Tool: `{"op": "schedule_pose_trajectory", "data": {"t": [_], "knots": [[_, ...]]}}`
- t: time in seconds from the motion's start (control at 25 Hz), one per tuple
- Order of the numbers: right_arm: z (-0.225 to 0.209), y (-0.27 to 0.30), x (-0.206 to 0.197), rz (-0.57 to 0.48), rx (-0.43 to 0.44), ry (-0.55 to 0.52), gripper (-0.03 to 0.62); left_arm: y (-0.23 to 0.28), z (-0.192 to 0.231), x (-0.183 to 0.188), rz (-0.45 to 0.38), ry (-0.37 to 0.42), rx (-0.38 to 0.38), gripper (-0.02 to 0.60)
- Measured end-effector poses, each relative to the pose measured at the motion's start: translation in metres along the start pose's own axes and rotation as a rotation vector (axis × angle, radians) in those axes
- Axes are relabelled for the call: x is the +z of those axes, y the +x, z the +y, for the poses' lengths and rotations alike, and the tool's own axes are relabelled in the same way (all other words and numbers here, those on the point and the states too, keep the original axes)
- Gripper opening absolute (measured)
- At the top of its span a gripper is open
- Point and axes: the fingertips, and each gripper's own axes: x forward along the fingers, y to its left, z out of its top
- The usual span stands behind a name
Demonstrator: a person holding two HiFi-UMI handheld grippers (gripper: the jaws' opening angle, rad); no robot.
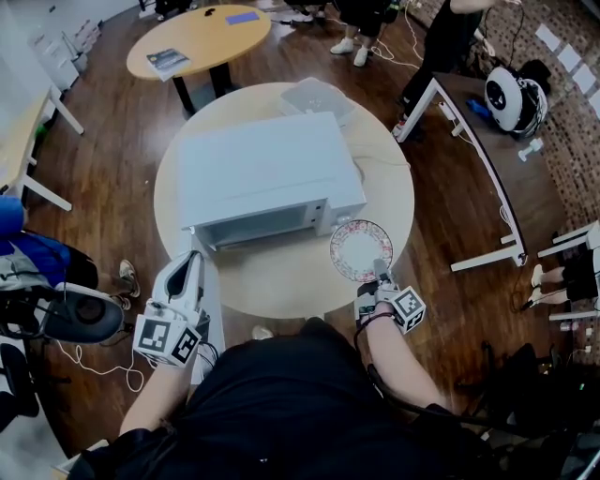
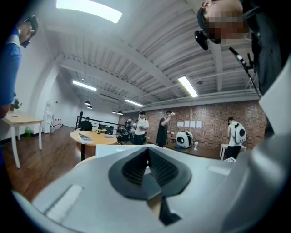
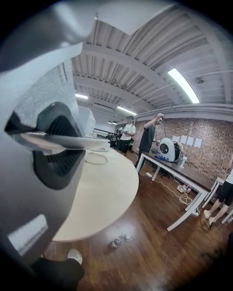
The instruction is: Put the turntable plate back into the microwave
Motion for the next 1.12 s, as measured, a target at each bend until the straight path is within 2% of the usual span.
{"op": "schedule_pose_trajectory", "data": {"t": [1.12], "knots": [[0.020, 0.009, -0.069, 0.202, 0.034, -0.025, 0.032, -0.014, 0.000, 0.008, -0.025, 0.003, 0.025, 0.003]]}}
